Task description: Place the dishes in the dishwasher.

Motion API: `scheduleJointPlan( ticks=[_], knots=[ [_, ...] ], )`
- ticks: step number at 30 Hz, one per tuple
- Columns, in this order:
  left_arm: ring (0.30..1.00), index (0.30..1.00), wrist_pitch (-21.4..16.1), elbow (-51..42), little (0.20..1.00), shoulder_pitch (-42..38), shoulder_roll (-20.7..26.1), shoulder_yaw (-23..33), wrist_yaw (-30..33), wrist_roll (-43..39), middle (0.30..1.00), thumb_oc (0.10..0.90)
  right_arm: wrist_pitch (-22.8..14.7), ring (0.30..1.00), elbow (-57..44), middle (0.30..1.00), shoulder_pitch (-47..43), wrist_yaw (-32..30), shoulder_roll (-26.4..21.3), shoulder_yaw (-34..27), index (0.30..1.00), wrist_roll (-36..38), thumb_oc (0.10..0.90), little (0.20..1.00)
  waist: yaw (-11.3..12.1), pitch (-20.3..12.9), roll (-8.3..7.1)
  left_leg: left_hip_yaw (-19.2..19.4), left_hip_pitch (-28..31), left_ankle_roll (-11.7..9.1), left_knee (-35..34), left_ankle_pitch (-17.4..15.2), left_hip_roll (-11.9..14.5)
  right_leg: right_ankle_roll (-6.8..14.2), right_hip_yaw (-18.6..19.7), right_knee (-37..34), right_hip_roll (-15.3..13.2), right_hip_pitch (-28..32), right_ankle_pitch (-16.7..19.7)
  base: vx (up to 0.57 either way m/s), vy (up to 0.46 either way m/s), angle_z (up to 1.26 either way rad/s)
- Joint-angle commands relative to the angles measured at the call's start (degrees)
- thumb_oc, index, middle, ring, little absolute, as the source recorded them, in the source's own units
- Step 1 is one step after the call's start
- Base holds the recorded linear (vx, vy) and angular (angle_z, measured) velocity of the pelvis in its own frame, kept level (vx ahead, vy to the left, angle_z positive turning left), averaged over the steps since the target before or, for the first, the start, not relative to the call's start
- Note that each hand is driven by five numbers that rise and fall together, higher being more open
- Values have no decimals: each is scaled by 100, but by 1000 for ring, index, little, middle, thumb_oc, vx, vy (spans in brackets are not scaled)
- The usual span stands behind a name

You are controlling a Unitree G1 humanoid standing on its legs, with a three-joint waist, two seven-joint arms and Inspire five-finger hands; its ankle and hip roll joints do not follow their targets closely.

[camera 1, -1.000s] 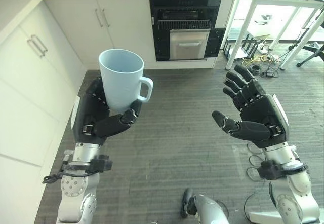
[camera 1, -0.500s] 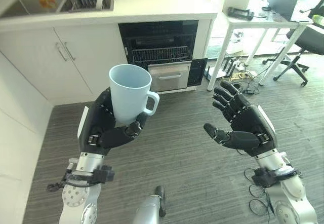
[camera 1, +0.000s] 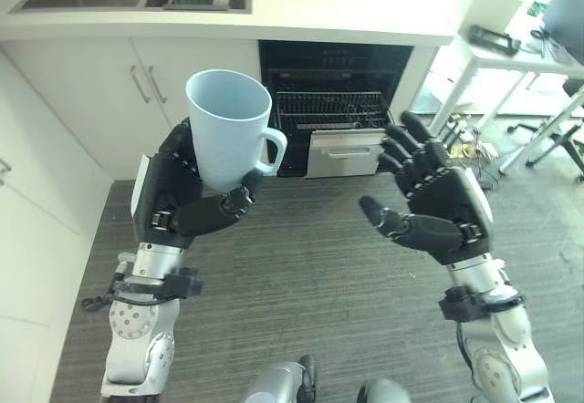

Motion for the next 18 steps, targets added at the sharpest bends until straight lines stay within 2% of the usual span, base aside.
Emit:
scheduleJointPlan(
  ticks=[1, 5, 7, 8, 10, 12, 15, 16, 17, 18],
  knots=[
    [300, 300, -686, -757, 300, -610, 86, 272, 278, 131, 300, 400, -744, 900, -379, 900, -623, 93, -204, -529, 900, 243, 800, 900, -51, -307, 114, -86, 410, -276, -1147, -86, 560, 753, -183, -958, 108, 571, 501, 102, -180, -34],
    [300, 300, -666, -814, 300, -535, 87, 295, 318, 210, 300, 400, -588, 900, -508, 900, -575, 147, -170, -527, 900, 304, 800, 900, -195, -280, 19, -26, 711, -173, -1147, -438, 523, 1011, 387, -958, -329, -351, 954, 240, -229, -21],
    [300, 300, -685, -875, 300, -432, 102, 331, 359, 236, 300, 400, -549, 900, -569, 900, -524, 184, -172, -510, 900, 357, 800, 900, -190, -265, -26, -9, 863, -134, -1147, -571, 530, 1037, 348, -958, -421, -469, 1059, 301, -334, 7],
    [300, 300, -676, -916, 300, -373, 93, 376, 328, 205, 300, 400, -565, 900, -560, 900, -507, 205, -177, -507, 900, 380, 800, 900, -171, -258, -40, 19, 918, -129, -1147, -598, 564, 1064, 350, -958, -455, -523, 888, 308, -393, 12],
    [300, 300, -678, -955, 300, -295, 85, 384, 354, 177, 300, 400, -526, 900, -632, 900, -479, 173, -263, -507, 900, 393, 800, 900, -140, -339, -118, 52, 1058, -183, -1147, -700, 627, 1111, 252, -958, -481, -409, 947, 357, -481, 19],
    [300, 300, -672, -961, 300, -257, 95, 393, 363, 105, 300, 400, -452, 900, -678, 900, -493, 106, -312, -512, 900, 371, 800, 900, -151, -384, -147, 45, 1198, -214, -1147, -777, 683, 1129, 210, -958, -462, -339, 964, 318, -391, 27],
    [300, 300, -609, -1081, 300, -69, 17, 429, 313, -79, 300, 400, -237, 900, -776, 900, -397, 135, -503, -676, 900, 501, 800, 900, -325, -623, -122, -12, 1738, -386, -1147, -955, 863, 1012, 178, -958, -217, -272, 807, 376, -430, 23],
    [300, 300, -600, -1125, 300, -11, -17, 443, 311, -107, 300, 400, -185, 900, -792, 900, -340, 205, -576, -767, 900, 594, 800, 900, -390, -683, -91, 11, 1830, -461, -1147, -850, 939, 896, 170, -958, -93, -225, 729, 385, -573, 14],
    [300, 300, -628, -1127, 300, 12, -52, 429, 331, -119, 300, 400, -172, 900, -789, 900, -296, 275, -631, -814, 900, 641, 800, 900, -426, -716, -60, 23, 1880, -545, -1147, -505, 1009, 755, 176, -958, 48, -151, 619, 287, -497, -3],
    [300, 300, -652, -1122, 300, 26, -72, 423, 344, -117, 300, 400, -158, 900, -791, 900, -278, 309, -653, -824, 900, 670, 800, 900, -425, -725, -54, 5, 1891, -585, -1147, -324, 1025, 687, 189, -958, 111, -106, 559, 209, -369, -14]
  ],
)
